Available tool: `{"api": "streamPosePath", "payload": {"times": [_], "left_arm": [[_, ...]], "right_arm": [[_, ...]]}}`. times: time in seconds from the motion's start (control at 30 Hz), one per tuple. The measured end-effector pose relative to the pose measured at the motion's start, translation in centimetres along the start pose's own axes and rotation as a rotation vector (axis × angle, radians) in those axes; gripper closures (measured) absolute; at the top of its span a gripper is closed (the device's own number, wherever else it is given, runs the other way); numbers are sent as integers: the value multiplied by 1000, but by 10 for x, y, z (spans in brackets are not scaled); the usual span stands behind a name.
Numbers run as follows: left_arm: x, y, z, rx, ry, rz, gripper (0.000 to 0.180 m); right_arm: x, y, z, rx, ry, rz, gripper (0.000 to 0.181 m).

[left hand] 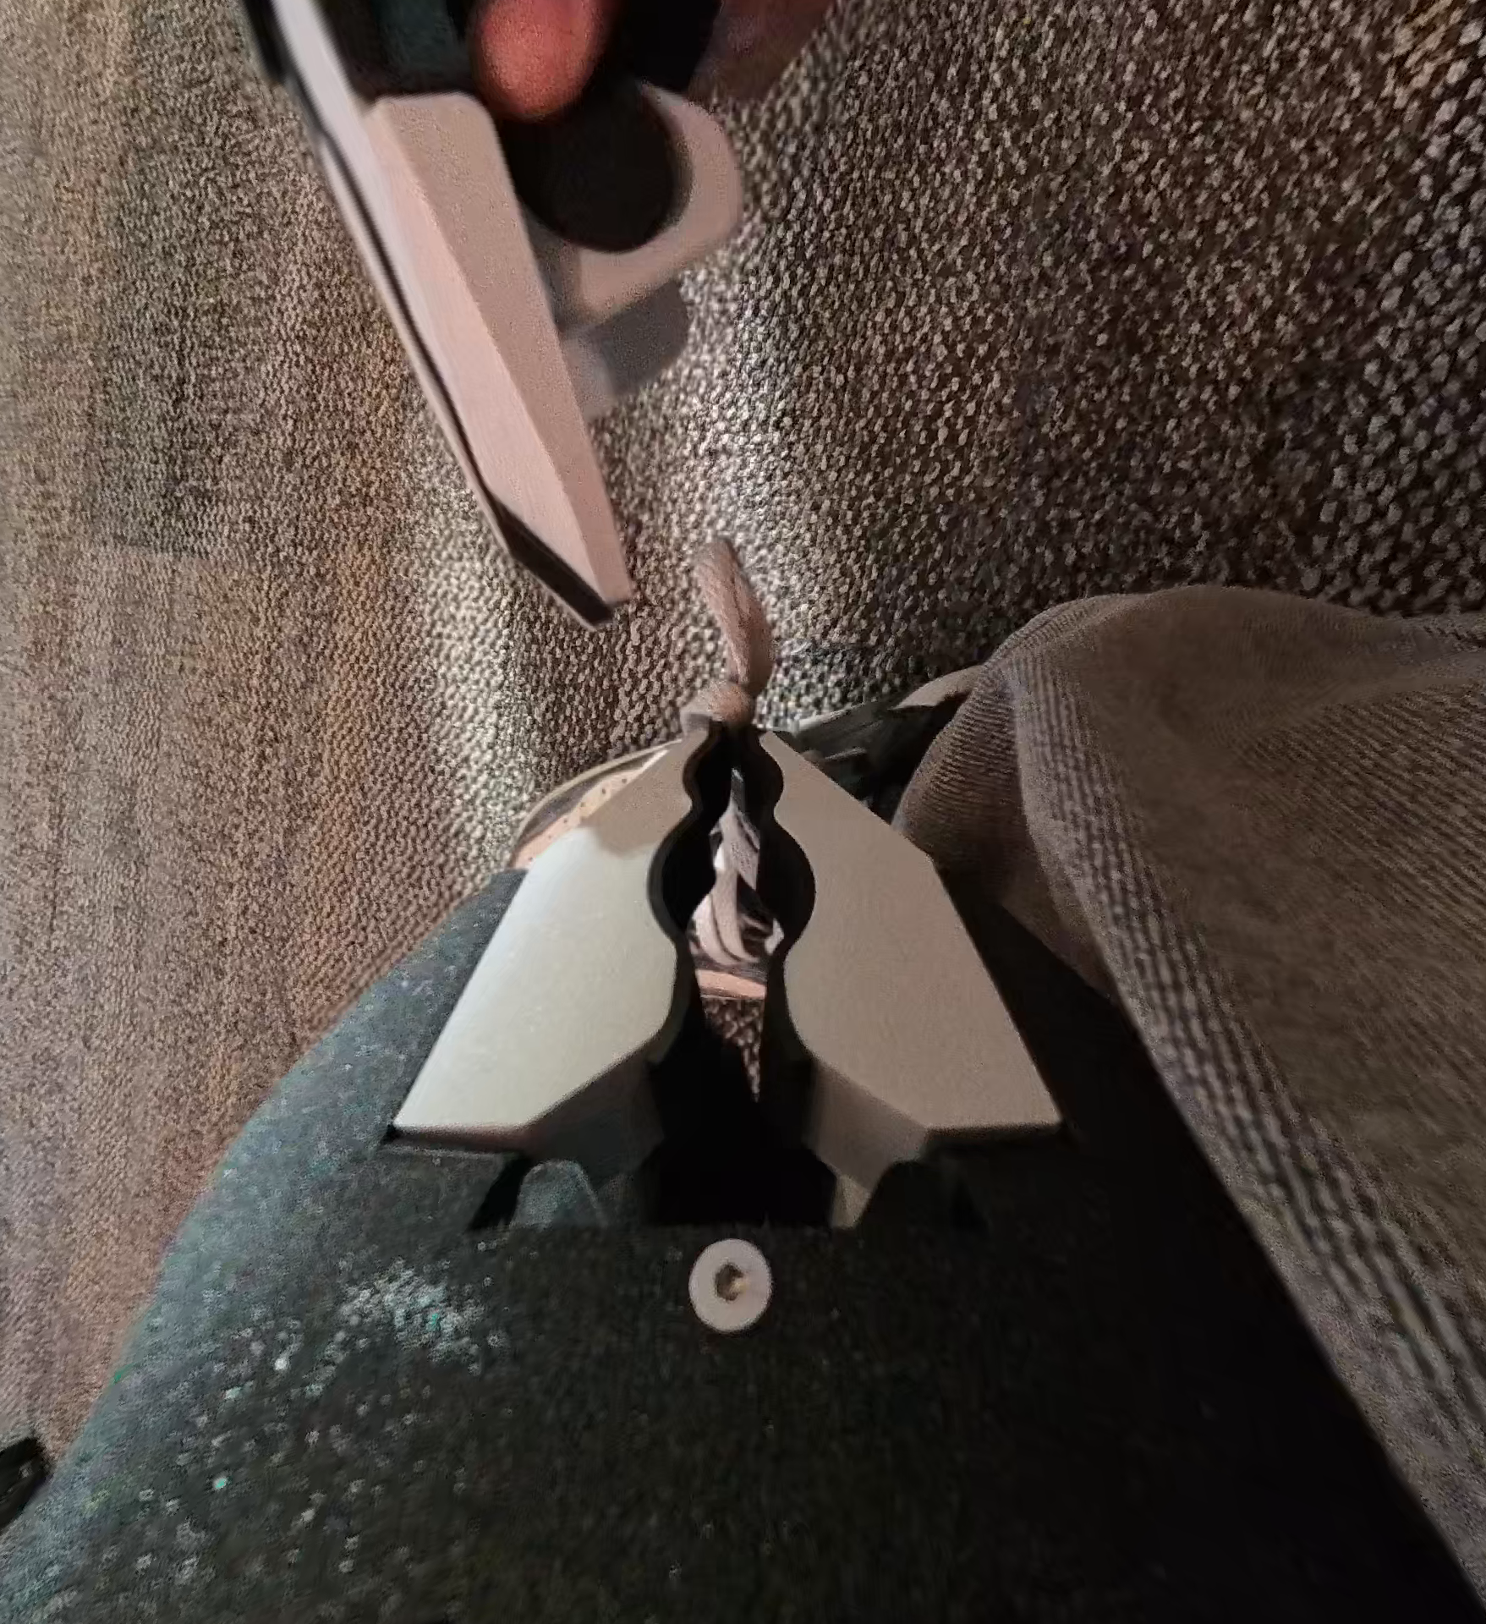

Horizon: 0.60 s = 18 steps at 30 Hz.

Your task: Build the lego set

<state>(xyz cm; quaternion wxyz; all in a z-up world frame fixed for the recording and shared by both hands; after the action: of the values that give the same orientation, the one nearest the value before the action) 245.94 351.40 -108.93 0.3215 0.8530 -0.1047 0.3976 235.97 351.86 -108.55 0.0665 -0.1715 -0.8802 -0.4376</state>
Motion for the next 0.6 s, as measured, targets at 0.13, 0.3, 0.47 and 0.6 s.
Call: {"api": "streamPosePath", "payload": {"times": [0.13, 0.3, 0.47, 0.6], "left_arm": [[-1, -1, 0, -51, -3, -11, 179], [1, -2, 0, -28, -1, 23, 180], [6, -2, 3, 47, 7, 28, 180], [4, -7, 8, 58, 46, -47, 180]], "right_arm": [[-14, 0, -1, 106, -9, -73, 150], [-34, 12, 10, 357, 127, 3, 153], [-33, 9, 16, 355, 121, 70, 173], [-43, 8, 27, 370, 112, 186, 180]]}}
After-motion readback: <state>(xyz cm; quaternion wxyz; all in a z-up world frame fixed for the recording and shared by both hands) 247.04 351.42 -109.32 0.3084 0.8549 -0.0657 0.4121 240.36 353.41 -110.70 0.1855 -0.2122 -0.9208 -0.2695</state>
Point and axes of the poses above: each gripper's, where its closed fingertips meet, x back along the fingers, z out of its underside, y = z × x across the jaws, the point moved 5 cm from there along x, back along the fingers, and after that the axes turned 4 degrees about -z, right-handed, at the moved point
